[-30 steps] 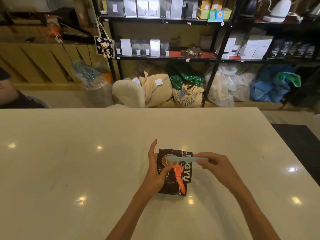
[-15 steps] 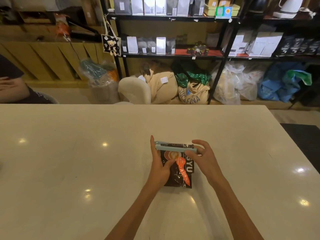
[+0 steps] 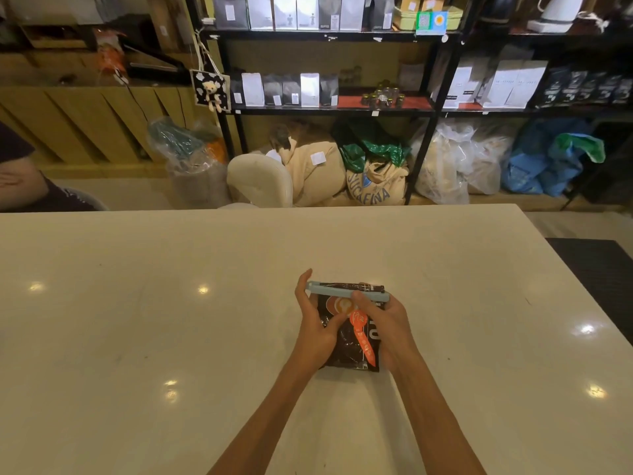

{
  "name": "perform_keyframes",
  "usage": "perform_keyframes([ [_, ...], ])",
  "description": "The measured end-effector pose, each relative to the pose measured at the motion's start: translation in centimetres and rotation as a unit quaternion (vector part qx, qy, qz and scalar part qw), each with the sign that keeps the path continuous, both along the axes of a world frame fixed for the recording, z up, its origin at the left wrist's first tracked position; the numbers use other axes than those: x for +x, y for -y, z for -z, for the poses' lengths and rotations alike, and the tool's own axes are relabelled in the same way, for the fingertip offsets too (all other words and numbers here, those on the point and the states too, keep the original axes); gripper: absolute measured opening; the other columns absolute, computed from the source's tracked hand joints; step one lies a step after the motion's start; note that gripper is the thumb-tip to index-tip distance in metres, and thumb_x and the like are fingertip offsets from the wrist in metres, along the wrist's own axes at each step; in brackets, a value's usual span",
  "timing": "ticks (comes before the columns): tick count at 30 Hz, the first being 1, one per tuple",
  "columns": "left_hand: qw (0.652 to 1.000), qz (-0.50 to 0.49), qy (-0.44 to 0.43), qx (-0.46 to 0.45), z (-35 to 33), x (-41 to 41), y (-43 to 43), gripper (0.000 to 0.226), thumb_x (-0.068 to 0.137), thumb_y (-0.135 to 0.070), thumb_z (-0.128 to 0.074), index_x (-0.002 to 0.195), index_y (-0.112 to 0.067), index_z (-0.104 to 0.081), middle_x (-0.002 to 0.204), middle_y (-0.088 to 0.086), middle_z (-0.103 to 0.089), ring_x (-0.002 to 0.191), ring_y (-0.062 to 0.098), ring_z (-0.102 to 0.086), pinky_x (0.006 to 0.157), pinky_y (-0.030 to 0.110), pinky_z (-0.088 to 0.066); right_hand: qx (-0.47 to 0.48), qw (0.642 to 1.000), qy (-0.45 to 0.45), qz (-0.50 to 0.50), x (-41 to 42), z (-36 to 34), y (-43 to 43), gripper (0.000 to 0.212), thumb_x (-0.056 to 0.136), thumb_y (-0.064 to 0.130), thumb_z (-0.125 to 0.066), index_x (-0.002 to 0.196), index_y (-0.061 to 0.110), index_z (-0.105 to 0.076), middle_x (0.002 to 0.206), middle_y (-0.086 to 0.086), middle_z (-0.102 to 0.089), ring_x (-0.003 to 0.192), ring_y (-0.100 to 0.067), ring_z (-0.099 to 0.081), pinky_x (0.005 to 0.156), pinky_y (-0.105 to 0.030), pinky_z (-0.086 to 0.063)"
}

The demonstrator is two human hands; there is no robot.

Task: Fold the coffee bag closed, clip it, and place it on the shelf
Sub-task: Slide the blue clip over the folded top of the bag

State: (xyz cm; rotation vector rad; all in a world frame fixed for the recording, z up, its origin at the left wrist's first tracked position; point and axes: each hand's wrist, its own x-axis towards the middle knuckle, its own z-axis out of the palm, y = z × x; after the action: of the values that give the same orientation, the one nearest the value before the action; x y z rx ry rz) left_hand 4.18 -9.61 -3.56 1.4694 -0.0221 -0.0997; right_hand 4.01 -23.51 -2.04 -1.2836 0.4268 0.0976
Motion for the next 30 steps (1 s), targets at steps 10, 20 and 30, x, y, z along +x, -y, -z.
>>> perform_keyframes([
  [10,0.994,-0.071,-0.065,0.046,1.3,-0.4,1.0,0.018,0.101,-0.026,-0.053,0.111,-0.014,-0.062,0.101,0.006,-0.072,0.096,0.022,-0.071,0.079,0.032,-0.059,-0.015,1.000,0.011,0.007,0.5,1.1,0.4,0.039,0.074,0.033,-0.085,0.103,0.013,-0.069,0.100,-0.015,-0.077,0.098,-0.036,-0.073,0.091,-0.056,-0.056],
  [20,0.993,-0.092,-0.067,0.041,1.5,-0.6,1.1,0.018,0.103,-0.022,-0.048,0.114,-0.013,-0.059,0.103,0.008,-0.070,0.096,0.020,-0.070,0.082,0.035,-0.059,-0.004,1.000,0.016,0.019,0.9,1.6,-0.4,0.037,0.078,0.028,-0.083,0.107,0.009,-0.068,0.103,-0.015,-0.076,0.098,-0.030,-0.074,0.094,-0.053,-0.055],
  [30,0.994,-0.079,-0.075,0.030,1.9,-0.1,1.0,0.019,0.103,-0.025,-0.050,0.114,-0.013,-0.058,0.102,0.008,-0.070,0.089,0.009,-0.071,0.074,0.025,-0.058,-0.023,0.999,0.008,0.041,1.6,1.8,-0.6,0.032,0.079,0.029,-0.081,0.103,0.012,-0.067,0.100,-0.010,-0.076,0.095,-0.023,-0.073,0.072,-0.025,-0.057],
])
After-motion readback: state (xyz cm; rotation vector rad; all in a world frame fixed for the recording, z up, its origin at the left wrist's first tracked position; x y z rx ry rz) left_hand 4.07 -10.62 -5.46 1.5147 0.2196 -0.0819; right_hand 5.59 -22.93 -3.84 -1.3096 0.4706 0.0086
